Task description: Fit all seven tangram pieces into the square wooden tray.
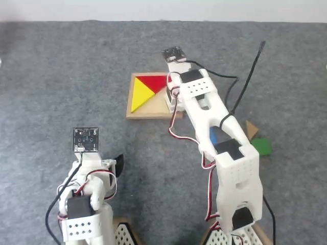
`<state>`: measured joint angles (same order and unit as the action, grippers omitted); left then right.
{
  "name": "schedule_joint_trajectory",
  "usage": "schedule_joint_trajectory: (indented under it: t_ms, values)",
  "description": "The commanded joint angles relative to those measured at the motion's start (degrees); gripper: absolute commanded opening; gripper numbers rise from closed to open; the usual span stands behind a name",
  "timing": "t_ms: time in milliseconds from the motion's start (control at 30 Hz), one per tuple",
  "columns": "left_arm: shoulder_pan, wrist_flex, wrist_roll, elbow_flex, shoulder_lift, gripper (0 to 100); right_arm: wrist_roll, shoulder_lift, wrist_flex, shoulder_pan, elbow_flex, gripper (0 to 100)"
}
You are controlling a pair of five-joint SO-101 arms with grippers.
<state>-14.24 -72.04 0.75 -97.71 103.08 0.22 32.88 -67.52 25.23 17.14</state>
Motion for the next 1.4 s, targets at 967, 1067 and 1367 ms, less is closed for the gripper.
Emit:
schedule_joint_trajectory:
  t_ms: [967,1067,1367]
  values:
    - [0.0,-0.3,-0.4,1.3,1.2,27,-8.6,1.9,11.6,4.2,3.5,18.3]
    - [0.0,-0.3,-0.4,1.3,1.2,27,-10.6,3.9,12.4,4.2,4.0,18.4]
    - [0.0,-0.3,-0.4,1.3,1.2,27,-10.9,5.2,13.7,4.1,5.5,21.0]
